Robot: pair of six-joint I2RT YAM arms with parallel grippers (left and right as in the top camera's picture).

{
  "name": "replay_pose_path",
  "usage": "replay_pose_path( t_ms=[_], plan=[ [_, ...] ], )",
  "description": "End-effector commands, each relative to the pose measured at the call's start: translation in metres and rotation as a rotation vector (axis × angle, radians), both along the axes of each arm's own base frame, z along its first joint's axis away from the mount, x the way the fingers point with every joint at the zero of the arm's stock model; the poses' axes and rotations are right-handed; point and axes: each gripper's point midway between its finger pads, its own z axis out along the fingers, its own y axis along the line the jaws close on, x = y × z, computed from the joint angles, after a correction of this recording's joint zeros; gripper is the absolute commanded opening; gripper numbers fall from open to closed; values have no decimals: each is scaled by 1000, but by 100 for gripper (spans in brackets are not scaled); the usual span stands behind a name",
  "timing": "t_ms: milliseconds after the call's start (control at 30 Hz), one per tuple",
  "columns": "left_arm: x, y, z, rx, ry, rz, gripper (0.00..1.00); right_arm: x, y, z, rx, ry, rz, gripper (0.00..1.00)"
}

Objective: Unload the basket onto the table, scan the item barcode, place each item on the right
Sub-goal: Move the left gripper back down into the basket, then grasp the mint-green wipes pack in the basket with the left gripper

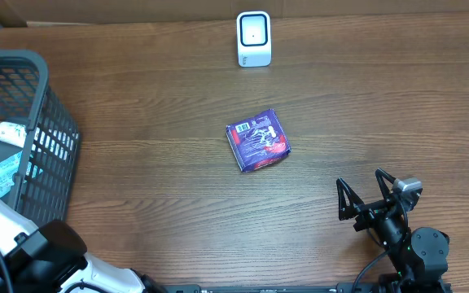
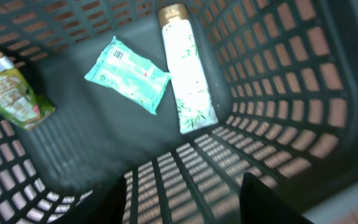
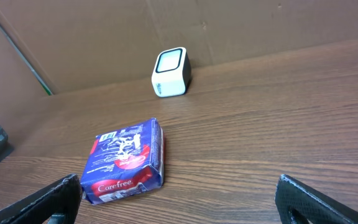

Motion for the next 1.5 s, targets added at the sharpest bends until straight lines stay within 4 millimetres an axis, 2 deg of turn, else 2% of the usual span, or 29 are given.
replay_pose_path(
  t_ms=[0,33,133,300,633,1200,1467],
  plan=[
    [-1,8,-23,12,60,-43,55,-2,1,2,-1,3,6,100],
    [2,10,-31,15,70,-64,61,-2,1,2,-1,3,6,100],
    [7,16,-59,25,111,-133,64,-2,1,2,-1,3,6,100],
    [4,33,-100,91,207,-188,65,-2,1,2,-1,3,6,100],
    [4,37,-159,129,293,-352,64,-2,1,2,-1,3,6,100],
    [13,45,-216,216,260,-401,63,-2,1,2,-1,3,6,100],
    [15,47,-232,252,234,-394,63,-2,1,2,-1,3,6,100]
  ],
)
